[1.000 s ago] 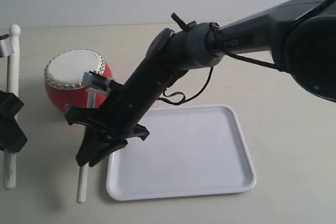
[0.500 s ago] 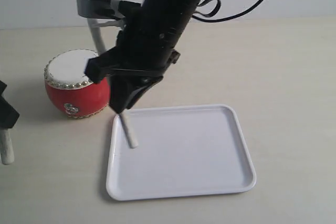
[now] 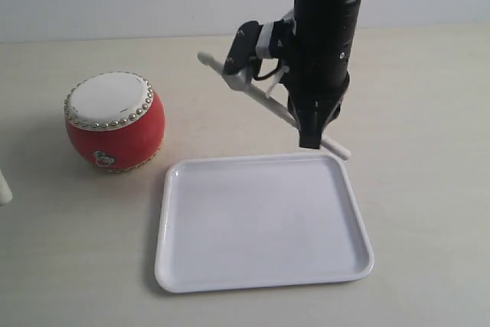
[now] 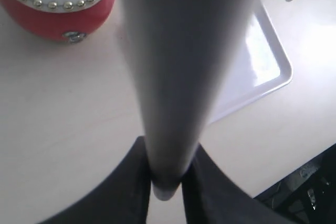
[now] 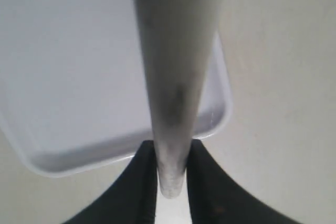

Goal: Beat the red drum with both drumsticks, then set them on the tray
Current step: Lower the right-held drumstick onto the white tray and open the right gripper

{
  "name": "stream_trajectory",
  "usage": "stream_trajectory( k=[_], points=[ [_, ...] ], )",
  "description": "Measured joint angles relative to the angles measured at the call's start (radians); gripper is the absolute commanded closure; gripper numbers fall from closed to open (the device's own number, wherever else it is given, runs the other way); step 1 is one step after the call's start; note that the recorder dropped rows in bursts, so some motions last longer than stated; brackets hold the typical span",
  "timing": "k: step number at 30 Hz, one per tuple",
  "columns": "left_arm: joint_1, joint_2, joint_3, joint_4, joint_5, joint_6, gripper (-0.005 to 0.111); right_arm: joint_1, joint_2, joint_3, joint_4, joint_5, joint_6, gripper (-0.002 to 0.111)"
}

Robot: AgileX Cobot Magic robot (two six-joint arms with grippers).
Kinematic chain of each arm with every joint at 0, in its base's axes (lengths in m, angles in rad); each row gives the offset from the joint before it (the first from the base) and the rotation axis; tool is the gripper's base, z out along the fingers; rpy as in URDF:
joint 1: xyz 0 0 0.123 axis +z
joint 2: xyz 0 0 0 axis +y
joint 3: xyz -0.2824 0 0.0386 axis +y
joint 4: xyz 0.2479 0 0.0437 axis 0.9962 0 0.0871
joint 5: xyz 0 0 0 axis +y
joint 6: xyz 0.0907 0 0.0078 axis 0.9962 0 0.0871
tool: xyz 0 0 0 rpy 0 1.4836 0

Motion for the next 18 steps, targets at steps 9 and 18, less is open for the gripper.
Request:
stream_trajectory(
  k=[9,18],
  points=[
    [0.000,-0.082,0.015,-0.009,0.000,0.000,0.107,0.061,0.039,0.058,-0.021,0.004,-0.120,0.108],
    [0.000,-0.085,0.046,-0.009,0.039,0.000,0.107,0.188,0.155,0.058,-0.257,-0.042,-0.020,0.108]
  ],
)
